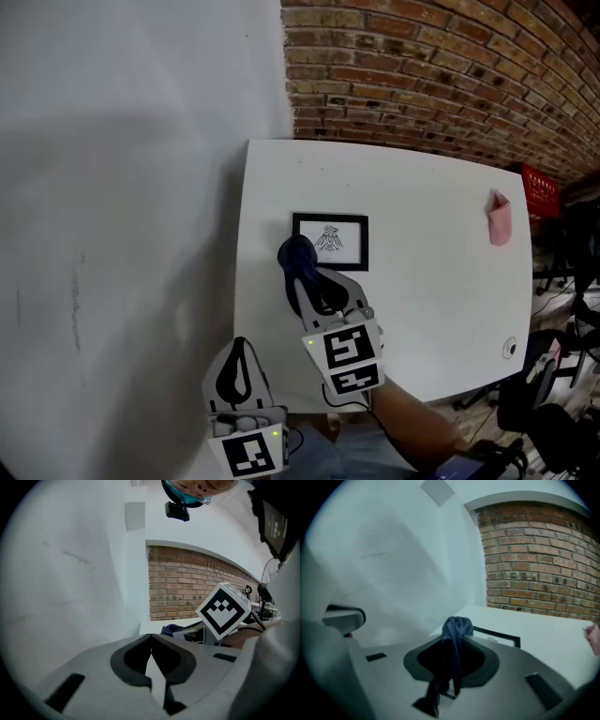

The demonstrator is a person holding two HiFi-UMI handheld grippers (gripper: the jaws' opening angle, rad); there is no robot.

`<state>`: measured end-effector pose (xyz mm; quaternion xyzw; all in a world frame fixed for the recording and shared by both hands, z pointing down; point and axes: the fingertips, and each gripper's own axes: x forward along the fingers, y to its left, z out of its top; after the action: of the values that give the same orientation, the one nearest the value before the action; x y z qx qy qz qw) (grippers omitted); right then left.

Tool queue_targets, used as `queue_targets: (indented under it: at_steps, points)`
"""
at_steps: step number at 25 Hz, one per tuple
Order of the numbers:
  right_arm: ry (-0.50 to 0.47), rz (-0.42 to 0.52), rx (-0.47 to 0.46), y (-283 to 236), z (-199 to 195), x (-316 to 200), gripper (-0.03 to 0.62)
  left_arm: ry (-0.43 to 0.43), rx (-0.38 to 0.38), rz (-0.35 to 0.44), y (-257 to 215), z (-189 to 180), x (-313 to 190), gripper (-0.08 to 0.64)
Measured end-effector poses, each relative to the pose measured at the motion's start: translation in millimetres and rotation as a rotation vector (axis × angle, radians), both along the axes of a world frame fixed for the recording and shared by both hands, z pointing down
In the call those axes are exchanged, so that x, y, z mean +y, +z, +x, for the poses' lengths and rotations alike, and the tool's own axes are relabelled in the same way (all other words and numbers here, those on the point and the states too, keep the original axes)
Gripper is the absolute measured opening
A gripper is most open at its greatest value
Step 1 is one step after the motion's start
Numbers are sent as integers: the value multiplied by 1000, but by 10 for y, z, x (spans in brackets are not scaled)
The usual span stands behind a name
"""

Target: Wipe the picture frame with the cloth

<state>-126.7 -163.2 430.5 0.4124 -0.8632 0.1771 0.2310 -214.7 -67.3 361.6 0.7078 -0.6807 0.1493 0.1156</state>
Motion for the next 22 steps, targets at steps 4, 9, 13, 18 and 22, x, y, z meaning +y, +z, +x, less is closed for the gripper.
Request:
queue_targets:
  at_steps: [4,9,13,18,22]
  points:
    - [0,-34,2,212,-96,-9,78,6,-8,-31,166,-111,-77,9]
    - [8,-70,8,448,-111,-19,78,22,2,-46,334,-144,-149,9]
    - [20,-78,8,506,-68,-21,78,41,3,-64,417,-118,-172,9]
    - [43,-81,6,511,44,-24,78,70,2,-67,419,-26,-222,9]
    - [71,-85,8,515,182,-17,78,97,1,-65,401,74,-258,9]
